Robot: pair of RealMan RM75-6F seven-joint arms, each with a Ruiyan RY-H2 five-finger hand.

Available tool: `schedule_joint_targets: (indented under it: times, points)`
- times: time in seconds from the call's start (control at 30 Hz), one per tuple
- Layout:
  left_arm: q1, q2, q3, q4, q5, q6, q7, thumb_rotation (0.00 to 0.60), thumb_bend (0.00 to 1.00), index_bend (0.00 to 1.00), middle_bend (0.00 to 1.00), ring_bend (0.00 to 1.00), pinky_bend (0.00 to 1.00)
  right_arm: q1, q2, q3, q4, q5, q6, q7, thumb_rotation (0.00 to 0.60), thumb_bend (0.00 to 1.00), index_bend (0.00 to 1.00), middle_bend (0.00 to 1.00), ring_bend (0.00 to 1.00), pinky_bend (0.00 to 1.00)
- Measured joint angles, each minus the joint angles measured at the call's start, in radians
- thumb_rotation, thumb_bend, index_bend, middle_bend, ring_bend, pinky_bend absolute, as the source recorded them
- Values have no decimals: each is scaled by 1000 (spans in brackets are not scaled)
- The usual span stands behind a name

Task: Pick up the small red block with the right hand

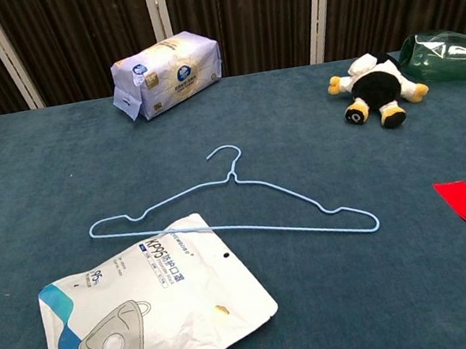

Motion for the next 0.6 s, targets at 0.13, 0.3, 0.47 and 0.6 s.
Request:
schedule_joint_targets:
  times: [0.13, 0.3, 0.47, 0.6]
  points:
    - [-4, -5, -2, 3, 3, -1, -7, 600, 126, 0, 0, 0, 0, 12, -94, -15, 100, -12, -26, -16, 600, 223, 554, 24, 0, 0]
    - [-11, -3, 4, 7, 5, -20, -13, 600, 128, 0, 0, 0, 0, 25, -170, -18, 186, -12, -48, -20, 600, 288, 538, 16, 0, 0]
    - [-17, -1, 5, 14, -1, -35, -12, 600, 127, 0, 0, 0, 0, 42, -197, -16, 233, -7, -73, -11, 600, 304, 537, 17, 0, 0]
    - [-20, -3, 4, 18, -9, -44, -11, 600, 128, 0, 0, 0, 0, 59, -210, -9, 264, -2, -87, -1, 600, 305, 537, 20, 0, 0]
